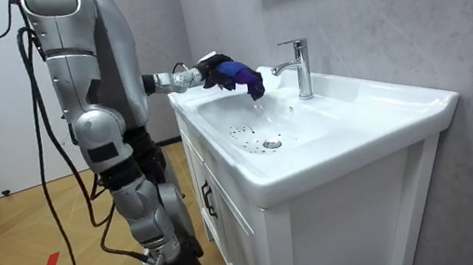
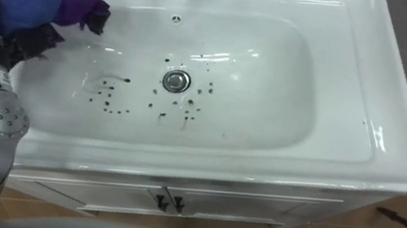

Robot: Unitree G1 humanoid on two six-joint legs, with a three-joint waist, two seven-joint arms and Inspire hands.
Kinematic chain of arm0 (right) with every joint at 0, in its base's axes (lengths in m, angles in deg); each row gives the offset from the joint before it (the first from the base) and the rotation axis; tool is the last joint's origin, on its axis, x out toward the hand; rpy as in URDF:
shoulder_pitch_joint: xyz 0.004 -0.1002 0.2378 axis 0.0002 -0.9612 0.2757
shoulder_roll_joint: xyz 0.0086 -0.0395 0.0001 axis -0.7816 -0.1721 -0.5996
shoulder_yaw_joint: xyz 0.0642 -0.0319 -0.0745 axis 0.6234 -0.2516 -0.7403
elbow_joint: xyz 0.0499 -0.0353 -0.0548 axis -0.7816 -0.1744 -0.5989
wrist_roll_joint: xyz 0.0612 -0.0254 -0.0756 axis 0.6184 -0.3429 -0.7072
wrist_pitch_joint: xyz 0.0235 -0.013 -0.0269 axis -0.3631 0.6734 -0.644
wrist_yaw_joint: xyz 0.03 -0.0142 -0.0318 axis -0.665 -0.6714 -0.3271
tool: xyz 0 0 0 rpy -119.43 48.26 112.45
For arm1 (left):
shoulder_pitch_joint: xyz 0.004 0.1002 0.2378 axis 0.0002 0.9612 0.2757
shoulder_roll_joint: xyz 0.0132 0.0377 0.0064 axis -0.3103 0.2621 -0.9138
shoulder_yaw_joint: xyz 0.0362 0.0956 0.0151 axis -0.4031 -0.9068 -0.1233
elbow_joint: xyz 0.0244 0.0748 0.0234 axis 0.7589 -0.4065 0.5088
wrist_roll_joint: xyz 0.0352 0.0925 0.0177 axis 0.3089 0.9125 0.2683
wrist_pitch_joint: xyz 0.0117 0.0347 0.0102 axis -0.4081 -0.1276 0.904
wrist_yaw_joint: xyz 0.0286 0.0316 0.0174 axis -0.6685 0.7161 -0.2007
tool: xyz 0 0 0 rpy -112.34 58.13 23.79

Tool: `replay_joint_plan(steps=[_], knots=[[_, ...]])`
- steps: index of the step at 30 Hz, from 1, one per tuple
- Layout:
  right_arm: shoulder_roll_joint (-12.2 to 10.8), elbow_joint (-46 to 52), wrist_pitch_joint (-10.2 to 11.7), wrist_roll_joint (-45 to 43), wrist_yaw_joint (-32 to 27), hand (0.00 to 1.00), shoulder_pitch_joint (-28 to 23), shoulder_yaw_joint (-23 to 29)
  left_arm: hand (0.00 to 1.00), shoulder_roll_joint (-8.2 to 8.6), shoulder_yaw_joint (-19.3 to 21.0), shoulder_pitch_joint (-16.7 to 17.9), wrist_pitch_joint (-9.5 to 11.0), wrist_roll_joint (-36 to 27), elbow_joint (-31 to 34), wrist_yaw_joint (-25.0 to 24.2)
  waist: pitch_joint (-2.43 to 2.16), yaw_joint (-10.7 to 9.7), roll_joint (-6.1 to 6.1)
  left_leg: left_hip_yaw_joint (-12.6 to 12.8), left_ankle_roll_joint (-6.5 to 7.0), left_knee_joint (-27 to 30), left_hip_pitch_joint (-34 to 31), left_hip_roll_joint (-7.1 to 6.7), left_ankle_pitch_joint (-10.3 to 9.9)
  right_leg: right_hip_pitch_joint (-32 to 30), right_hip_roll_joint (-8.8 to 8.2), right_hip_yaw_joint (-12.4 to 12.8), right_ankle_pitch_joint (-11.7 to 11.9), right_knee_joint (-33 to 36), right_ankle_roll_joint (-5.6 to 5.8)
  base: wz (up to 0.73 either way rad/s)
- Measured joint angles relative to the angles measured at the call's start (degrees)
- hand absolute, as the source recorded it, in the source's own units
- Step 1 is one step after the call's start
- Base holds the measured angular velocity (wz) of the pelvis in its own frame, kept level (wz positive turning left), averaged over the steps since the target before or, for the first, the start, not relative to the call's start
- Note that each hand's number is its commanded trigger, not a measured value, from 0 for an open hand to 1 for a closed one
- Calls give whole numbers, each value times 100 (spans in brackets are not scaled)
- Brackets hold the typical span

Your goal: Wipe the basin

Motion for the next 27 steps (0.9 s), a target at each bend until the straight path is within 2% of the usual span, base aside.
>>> replay_joint_plan(steps=[6, 12, 17, 19, 22, 26, 27], knots=[[-20, -127, -12, 11, 5, 0, 79, 0, 100, 2, -26, 0, -9, 420, 0, -219, 1, -88, -6, 10, 0, -7, 0, -2, 0, -14, -3, -3, 0, 4, 0, 0], [-26, -104, -21, 14, 2, 0, 109, -6, 100, -10, -225, 4, -50, 469, -67, -406, -6, -104, -15, 17, 0, -4, 4, -2, 0, -15, -3, -1, 1, 24, -2, 0], [-36, -109, -134, 2, 17, 0, 126, -5, 100, -12, -499, 10, -262, 477, -485, -865, -14, -133, -61, 12, 1, 8, 2, -2, 1, -15, -4, -2, 1, 21, -2, 0], [-42, -126, -139, 2, 101, 0, 126, -9, 100, -13, -588, 11, -423, 550, -753, -1174, -13, -148, -96, 12, 1, 8, -7, -3, 1, -22, -4, -6, 1, 10, -2, 0], [-47, -124, -144, -16, 130, 0, 132, -10, 100, -13, -678, 11, -575, 638, -803, -1445, -10, -144, -147, 22, 1, 6, -22, -3, 1, -45, -4, 2, 1, 7, -2, 0], [-43, -115, -190, -60, 126, 0, 131, -8, 100, -64, -682, -38, -639, 764, -950, -1616, -14, -201, -135, 30, 1, 0, -19, -1, 1, -50, -4, 13, 2, 18, -2, -1], [-30, -115, -209, -60, 124, 0, 159, -9, 100, -70, -684, -79, -707, 766, -1014, -1701, -8, -225, -110, 32, 1, -1, -19, -1, 1, -50, -4, 16, 3, 18, -3, 0]])
